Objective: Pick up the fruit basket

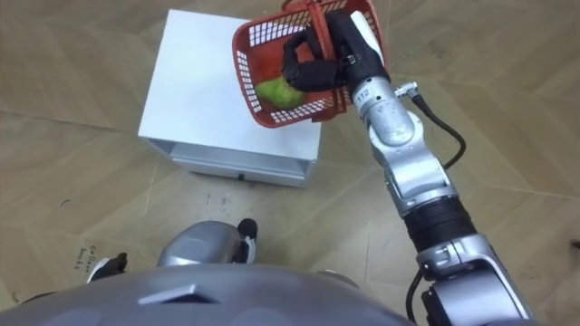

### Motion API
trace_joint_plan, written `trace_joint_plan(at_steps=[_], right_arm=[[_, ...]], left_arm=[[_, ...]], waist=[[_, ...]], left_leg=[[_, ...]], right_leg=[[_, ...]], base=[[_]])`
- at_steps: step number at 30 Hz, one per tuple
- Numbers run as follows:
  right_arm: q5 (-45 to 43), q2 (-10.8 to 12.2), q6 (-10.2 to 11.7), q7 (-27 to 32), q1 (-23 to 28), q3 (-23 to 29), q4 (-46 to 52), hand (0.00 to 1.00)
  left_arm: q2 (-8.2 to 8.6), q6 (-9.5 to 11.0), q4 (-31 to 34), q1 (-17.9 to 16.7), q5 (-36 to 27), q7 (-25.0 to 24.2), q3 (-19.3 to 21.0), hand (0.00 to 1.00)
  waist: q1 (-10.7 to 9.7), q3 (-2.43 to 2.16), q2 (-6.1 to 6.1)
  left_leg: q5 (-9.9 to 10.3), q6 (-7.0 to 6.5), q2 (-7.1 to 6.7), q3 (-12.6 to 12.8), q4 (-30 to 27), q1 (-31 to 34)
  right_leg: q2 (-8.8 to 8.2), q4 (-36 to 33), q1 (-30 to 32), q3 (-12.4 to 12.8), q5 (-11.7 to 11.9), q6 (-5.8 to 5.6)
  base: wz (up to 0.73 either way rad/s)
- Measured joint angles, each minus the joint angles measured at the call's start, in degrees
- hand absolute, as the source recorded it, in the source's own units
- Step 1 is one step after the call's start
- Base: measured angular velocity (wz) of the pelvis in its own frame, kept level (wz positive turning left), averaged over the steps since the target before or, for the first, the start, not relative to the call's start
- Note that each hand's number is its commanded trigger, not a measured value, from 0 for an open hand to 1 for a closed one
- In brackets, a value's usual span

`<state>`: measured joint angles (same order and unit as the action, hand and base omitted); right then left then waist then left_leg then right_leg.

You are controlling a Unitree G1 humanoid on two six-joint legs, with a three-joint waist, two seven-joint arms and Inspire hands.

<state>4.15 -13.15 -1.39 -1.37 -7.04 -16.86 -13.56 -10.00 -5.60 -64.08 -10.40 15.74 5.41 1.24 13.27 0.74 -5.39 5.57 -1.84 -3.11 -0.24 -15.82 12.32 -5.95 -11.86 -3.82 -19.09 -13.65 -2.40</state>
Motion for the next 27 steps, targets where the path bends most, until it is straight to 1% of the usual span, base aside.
trace_joint_plan(at_steps=[1,2,3,4,5,6,7,8,9,10,11,12,13,14,15,16,17,18,19,20,21,22,23,24,25,26,27], right_arm=[[0.0,0.0,0.0,0.0,0.0,0.0,-0.1,1.0],[0.1,0.0,0.0,0.0,0.0,0.0,-0.5,1.0],[0.1,0.0,0.0,0.0,0.0,0.0,-1.3,1.0],[0.1,0.0,-0.2,-0.1,0.0,0.0,-1.5,1.0],[0.1,0.0,-1.2,-0.3,0.1,-0.1,-1.5,1.0],[0.1,0.0,-1.9,-0.8,0.2,-0.1,-1.6,1.0],[0.1,0.0,-1.9,-0.9,0.2,-0.2,-1.6,1.0],[0.3,0.0,-2.0,-1.3,0.2,-0.5,-1.8,1.0],[0.4,-0.1,-2.2,-1.5,0.2,-1.1,-2.0,1.0],[0.3,0.0,-2.2,-1.8,0.2,-1.2,-2.3,1.0],[0.2,0.0,-2.2,-2.7,0.1,-1.3,-3.4,1.0],[0.2,0.2,-2.2,-3.5,0.1,-1.5,-4.9,1.0],[0.2,0.2,-2.2,-3.8,0.2,-1.6,-5.5,1.0],[0.0,0.2,-2.4,-4.5,0.2,-1.8,-6.2,1.0],[-0.1,0.3,-2.4,-4.9,0.3,-1.8,-6.3,1.0],[-0.1,0.6,-2.4,-5.3,0.0,-1.9,-6.3,1.0],[0.5,0.7,-2.4,-5.4,-0.3,-2.2,-6.3,1.0],[1.3,0.7,-2.4,-5.8,-0.4,-2.2,-6.4,1.0],[1.9,0.7,-2.4,-5.9,-0.4,-2.2,-6.6,1.0],[2.3,1.0,-2.4,-6.5,-0.9,-2.2,-7.5,1.0],[2.2,1.4,-2.4,-6.8,-1.3,-2.2,-8.4,1.0],[2.2,1.8,-2.4,-7.1,-1.9,-2.3,-9.6,1.0],[2.3,1.8,-2.4,-7.5,-2.0,-2.3,-9.7,1.0],[2.3,1.8,-2.4,-7.7,-2.0,-2.4,-9.6,1.0],[2.3,1.9,-2.4,-7.9,-2.0,-2.6,-9.6,1.0],[2.3,1.9,-2.4,-8.2,-2.0,-3.1,-9.5,1.0],[2.4,1.8,-2.4,-8.6,-2.0,-3.5,-9.5,1.0]], left_arm=[[0.0,-0.2,0.0,0.1,0.0,-0.1,-0.1,0.0],[0.0,-0.3,0.0,0.2,0.0,-0.1,-0.1,0.0],[0.0,-0.3,0.1,0.2,0.0,-0.1,-0.1,0.0],[-0.02,-0.3,0.1,0.3,0.0,-0.1,-0.1,0.0],[-0.13,-0.3,0.1,0.4,0.0,-0.1,-0.1,0.0],[-0.16,-0.3,0.1,0.7,0.0,-0.1,-0.1,0.0],[-0.16,-0.3,0.0,0.7,0.0,-0.1,-0.1,0.0],[-0.31,-0.3,-0.1,0.7,-0.1,-0.2,-0.3,0.0],[-0.53,-0.3,-0.1,0.9,-0.4,-0.3,-0.3,0.0],[-0.6,-0.2,-0.1,1.1,-0.3,-0.3,-0.3,0.0],[-0.79,0.0,-0.1,1.4,-0.3,-0.3,-0.3,0.0],[-1.09,0.3,-0.3,1.9,-0.4,-0.3,-0.3,0.0],[-1.28,0.4,-0.3,2.0,-0.5,-0.4,-0.3,0.0],[-1.89,0.8,-0.1,2.4,-0.5,-0.7,-0.3,0.0],[-2.26,0.9,0.0,2.4,-0.6,-0.8,-0.3,0.0],[-3.12,0.9,0.3,2.5,-0.5,-1.0,-1.0,0.0],[-3.9,0.9,0.5,2.7,-0.6,-1.0,-2.2,0.0],[-4.28,0.9,0.8,3.1,-0.5,-1.0,-3.2,0.0],[-4.35,0.9,1.2,3.3,-0.4,-1.0,-3.7,0.0],[-4.3,1.0,2.0,3.3,-0.4,-0.9,-4.2,0.0],[-4.28,1.0,2.2,3.3,-0.4,-1.0,-4.2,0.0],[-4.22,1.0,2.3,3.3,-0.3,-1.0,-4.2,0.0],[-4.15,0.9,2.3,3.2,0.0,-1.0,-4.2,0.0],[-4.14,0.8,2.3,3.0,0.2,-1.0,-4.2,0.0],[-4.15,0.7,2.3,2.5,0.2,-1.0,-4.0,0.0],[-4.3,0.7,2.3,1.6,0.2,-1.0,-3.7,0.0],[-4.45,0.6,2.3,0.5,0.2,-1.0,-3.7,0.0]], waist=[[-0.1,0.03,-0.06],[-0.1,0.07,-0.12],[-0.1,0.06,-0.13],[-0.1,0.13,-0.18],[-0.2,0.34,-0.33],[-0.1,0.37,-0.39],[0.1,0.4,-0.32],[0.1,0.48,-0.16],[0.0,0.53,-0.09],[0.0,0.58,-0.03],[0.2,0.63,0.06],[0.8,0.7,0.17],[1.1,0.89,0.65],[1.2,0.87,0.85],[1.2,0.85,0.9],[1.4,0.82,0.89],[1.3,0.78,0.83],[1.3,0.74,0.85],[1.2,0.75,0.86],[1.4,0.65,0.84],[1.6,0.65,0.89],[2.3,0.58,0.83],[2.9,0.3,0.4],[3.0,0.24,0.29],[3.0,0.21,0.24],[3.0,0.2,0.02],[2.9,0.32,-0.3]], left_leg=[[0.1,-0.13,-0.27,0.0,0.0,0.0],[0.2,-0.36,-0.56,0.0,-0.1,-0.1],[0.4,-0.69,-0.66,0.0,-0.4,-0.1],[0.6,-0.86,-0.67,0.0,-0.7,0.0],[1.1,-1.19,-0.77,0.1,-1.4,0.1],[1.8,-1.53,-0.73,0.3,-2.2,0.4],[2.3,-1.77,-0.62,0.5,-2.7,0.6],[3.0,-2.2,-0.58,0.6,-3.7,0.9],[3.7,-2.82,-0.5,0.3,-4.5,0.9],[4.0,-3.16,-0.66,0.2,-5.1,1.0],[4.8,-3.86,-1.06,0.4,-6.1,0.7],[5.5,-4.56,-1.38,0.7,-6.5,0.1],[5.9,-4.83,-1.42,0.7,-7.0,-0.1],[6.6,-5.42,-1.62,0.5,-7.7,-0.3],[6.9,-5.59,-1.78,0.0,-8.0,-0.2],[7.0,-5.8,-1.74,-0.3,-7.8,-0.2],[6.8,-6.07,-1.58,-0.5,-7.8,0.0],[6.8,-6.34,-1.56,-0.8,-7.6,0.0],[6.8,-6.54,-1.6,-1.0,-7.6,-0.1],[6.9,-6.62,-1.71,-1.7,-7.1,-0.7],[6.8,-6.68,-1.73,-1.8,-6.6,-1.2],[6.8,-6.69,-1.73,-1.9,-5.7,-1.9],[6.8,-6.69,-1.75,-2.0,-5.1,-2.4],[6.8,-6.69,-1.79,-2.2,-4.6,-2.8],[6.8,-6.67,-1.82,-2.8,-3.8,-3.6],[6.8,-6.64,-2.1,-3.4,-3.0,-4.4],[6.9,-6.6,-2.67,-3.7,-2.4,-5.2]], right_leg=[[-0.22,-0.2,0.0,0.0,-0.1,-0.1],[-0.74,-1.2,0.3,0.0,-0.4,-0.67],[-1.06,-2.5,0.8,0.1,-0.6,-1.01],[-1.19,-3.1,1.0,0.0,-0.6,-1.04],[-1.43,-4.0,1.1,0.0,-0.6,-1.06],[-1.72,-5.6,1.8,0.0,-0.7,-1.14],[-1.94,-7.1,2.5,0.0,-0.7,-1.2],[-2.58,-10.6,4.0,0.1,-0.7,-1.22],[-3.57,-14.8,5.4,0.1,-0.8,-1.27],[-4.22,-17.4,6.3,0.1,-0.7,-1.28],[-5.81,-23.1,8.4,0.3,-0.2,-1.32],[-7.17,-28.2,10.6,0.8,1.4,-1.2],[-7.51,-30.1,11.5,1.4,2.4,-1.01],[-7.92,-32.9,13.3,2.3,4.1,-0.83],[-7.89,-33.9,14.0,2.8,4.5,-0.76],[-7.73,-34.9,15.7,3.6,3.8,-1.03],[-6.87,-34.3,17.6,4.5,2.4,-1.3],[-5.95,-31.6,18.8,5.1,1.5,-1.51],[-5.59,-29.7,18.9,5.1,1.2,-1.68],[-4.34,-24.8,18.8,5.6,1.0,-1.92],[-3.64,-22.2,18.7,6.2,1.0,-1.91],[-2.62,-16.9,18.3,6.5,1.1,-1.79],[-1.82,-12.4,17.6,6.2,1.7,-1.15],[-1.56,-10.6,17.3,5.9,2.3,-0.66],[-0.93,-8.1,16.3,5.1,3.8,-0.01],[-0.43,-6.8,15.2,4.8,7.0,0.19],[-0.07,-5.7,13.8,4.8,8.2,-0.05]], base=[[0.0],[0.0],[0.0],[0.0],[-0.03],[-0.07],[-0.12],[-0.05],[0.0],[0.08],[0.0],[-0.04],[-0.06],[0.0],[0.0],[0.04],[0.15],[0.24],[0.31],[0.22],[0.15],[0.04],[0.05],[0.13],[0.25],[0.3],[0.19]])
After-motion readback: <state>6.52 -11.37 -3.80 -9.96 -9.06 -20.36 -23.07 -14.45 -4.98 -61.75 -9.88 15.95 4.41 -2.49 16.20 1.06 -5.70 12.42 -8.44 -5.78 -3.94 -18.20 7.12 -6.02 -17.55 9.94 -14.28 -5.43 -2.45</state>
